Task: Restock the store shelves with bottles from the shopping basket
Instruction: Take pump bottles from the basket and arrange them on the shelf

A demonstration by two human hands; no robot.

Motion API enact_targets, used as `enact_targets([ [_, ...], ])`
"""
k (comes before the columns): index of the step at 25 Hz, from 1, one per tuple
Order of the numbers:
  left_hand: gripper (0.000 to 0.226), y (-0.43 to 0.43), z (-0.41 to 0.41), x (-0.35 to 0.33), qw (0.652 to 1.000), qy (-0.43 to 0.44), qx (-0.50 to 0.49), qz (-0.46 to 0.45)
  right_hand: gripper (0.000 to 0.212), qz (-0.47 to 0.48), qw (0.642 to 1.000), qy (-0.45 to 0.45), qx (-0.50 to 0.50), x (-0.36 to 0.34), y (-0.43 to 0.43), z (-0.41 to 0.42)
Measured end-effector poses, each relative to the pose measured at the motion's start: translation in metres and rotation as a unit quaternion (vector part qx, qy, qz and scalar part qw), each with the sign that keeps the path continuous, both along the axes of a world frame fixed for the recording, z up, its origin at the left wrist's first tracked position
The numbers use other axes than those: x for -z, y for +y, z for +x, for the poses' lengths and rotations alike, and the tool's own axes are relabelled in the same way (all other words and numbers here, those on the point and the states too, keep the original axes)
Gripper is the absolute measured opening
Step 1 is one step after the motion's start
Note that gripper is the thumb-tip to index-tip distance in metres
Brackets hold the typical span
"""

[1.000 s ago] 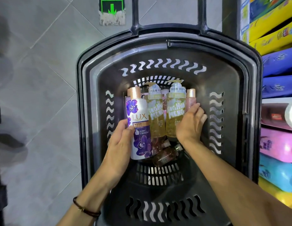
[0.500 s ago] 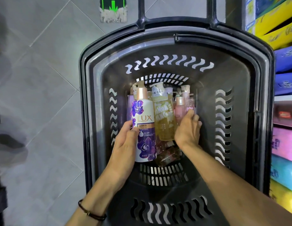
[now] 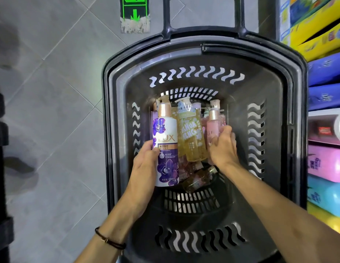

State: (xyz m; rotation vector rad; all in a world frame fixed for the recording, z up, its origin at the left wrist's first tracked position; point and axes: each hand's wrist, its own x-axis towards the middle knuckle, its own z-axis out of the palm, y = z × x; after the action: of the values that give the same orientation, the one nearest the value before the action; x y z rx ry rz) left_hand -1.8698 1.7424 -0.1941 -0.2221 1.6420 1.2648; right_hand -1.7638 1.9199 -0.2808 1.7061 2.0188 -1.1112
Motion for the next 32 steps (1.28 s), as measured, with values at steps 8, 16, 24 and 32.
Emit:
enact_targets([
  [8, 0.024, 0.026, -0.007, -0.099, 0.997, -0.013, -0.069, 0.017, 0.023, -0.128, 0.962, 0.233, 0.064, -0.164, 0.016, 0.002],
  [16, 0.047, 0.069, -0.028, -0.320, 0.989, 0.142, 0.000, 0.031, 0.032, -0.031, 0.941, 0.329, 0.072, -0.404, 0.038, -0.017],
  [24, 0.045, 0.097, -0.014, -0.572, 0.942, 0.313, -0.076, 0.088, 0.077, 0.024, 0.900, 0.434, -0.030, -0.651, 0.062, -0.012],
  [32, 0.036, 0.093, 0.012, -0.755, 0.882, 0.420, -0.101, 0.189, 0.072, 0.119, 0.827, 0.549, -0.020, -0.833, 0.047, 0.006],
])
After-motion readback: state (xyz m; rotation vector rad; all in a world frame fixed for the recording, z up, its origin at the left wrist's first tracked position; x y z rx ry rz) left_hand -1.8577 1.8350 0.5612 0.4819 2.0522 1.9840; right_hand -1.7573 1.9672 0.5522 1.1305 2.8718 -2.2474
